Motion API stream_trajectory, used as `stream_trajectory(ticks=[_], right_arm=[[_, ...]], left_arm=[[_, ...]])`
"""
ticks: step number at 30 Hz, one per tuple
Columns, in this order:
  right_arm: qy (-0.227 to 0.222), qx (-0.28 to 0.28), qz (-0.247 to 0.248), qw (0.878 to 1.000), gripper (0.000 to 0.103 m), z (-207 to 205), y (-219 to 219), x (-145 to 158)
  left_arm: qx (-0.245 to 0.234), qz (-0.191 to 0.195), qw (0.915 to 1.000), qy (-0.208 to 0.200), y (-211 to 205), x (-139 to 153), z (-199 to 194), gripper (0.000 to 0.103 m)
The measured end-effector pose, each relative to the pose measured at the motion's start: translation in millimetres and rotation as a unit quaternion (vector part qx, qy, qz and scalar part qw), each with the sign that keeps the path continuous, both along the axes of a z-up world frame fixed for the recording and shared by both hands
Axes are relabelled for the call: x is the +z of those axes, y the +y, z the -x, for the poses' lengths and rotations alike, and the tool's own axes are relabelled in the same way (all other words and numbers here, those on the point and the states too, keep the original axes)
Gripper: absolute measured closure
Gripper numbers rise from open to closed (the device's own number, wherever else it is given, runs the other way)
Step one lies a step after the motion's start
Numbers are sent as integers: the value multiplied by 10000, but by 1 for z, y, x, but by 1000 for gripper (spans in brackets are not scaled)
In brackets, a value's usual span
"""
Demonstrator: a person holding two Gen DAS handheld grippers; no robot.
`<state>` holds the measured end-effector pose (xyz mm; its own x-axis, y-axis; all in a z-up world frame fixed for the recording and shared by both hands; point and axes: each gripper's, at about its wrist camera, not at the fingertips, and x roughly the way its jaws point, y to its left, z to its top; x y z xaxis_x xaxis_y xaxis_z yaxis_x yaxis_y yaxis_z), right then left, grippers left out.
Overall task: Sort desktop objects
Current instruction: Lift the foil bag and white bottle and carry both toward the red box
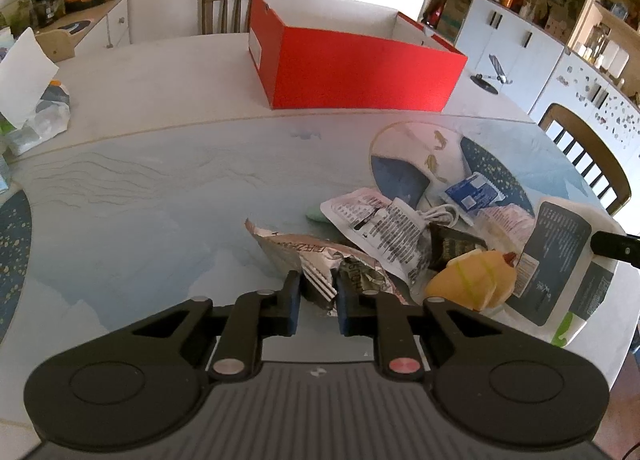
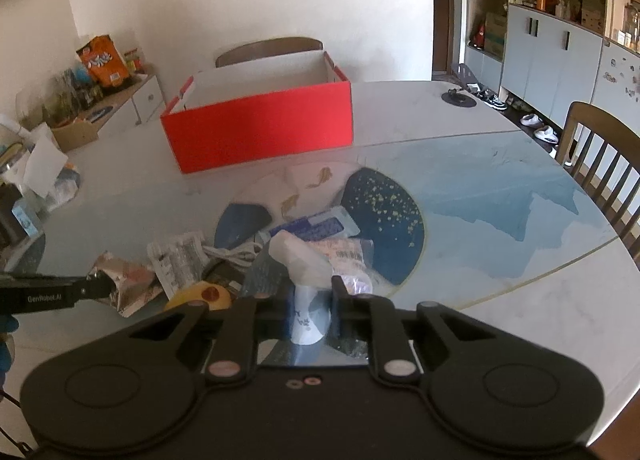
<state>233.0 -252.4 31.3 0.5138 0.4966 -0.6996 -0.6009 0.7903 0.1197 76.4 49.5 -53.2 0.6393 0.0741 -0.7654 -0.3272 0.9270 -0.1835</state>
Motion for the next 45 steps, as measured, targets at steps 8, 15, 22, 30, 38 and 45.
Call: stream_trajectory(ticks=[8,15,22,30,38,45], right_arm=[[-80,58,-143,9998,87,0,-2,15],[-202,1,-274,9994,87,-5,-7,29],[-255,-2,-341,9991,87,-16,-6,40],[-398,145,-425,9982,87,-25,1,54],[-479,242,-533,9971,87,-40,8,64],[-592,362,-580,9959,87,-58,17,75]], left_arm=[[64,98,9998,-171,0,11,12,88],[133,164,9993,-318,0,22,17,88],[164,216,9984,-504,0,35,19,88],[156,234,9965,-787,-5,57,16,88],[143,209,9948,-986,-9,74,2,88],[113,139,9935,-1121,-10,89,-19,88]])
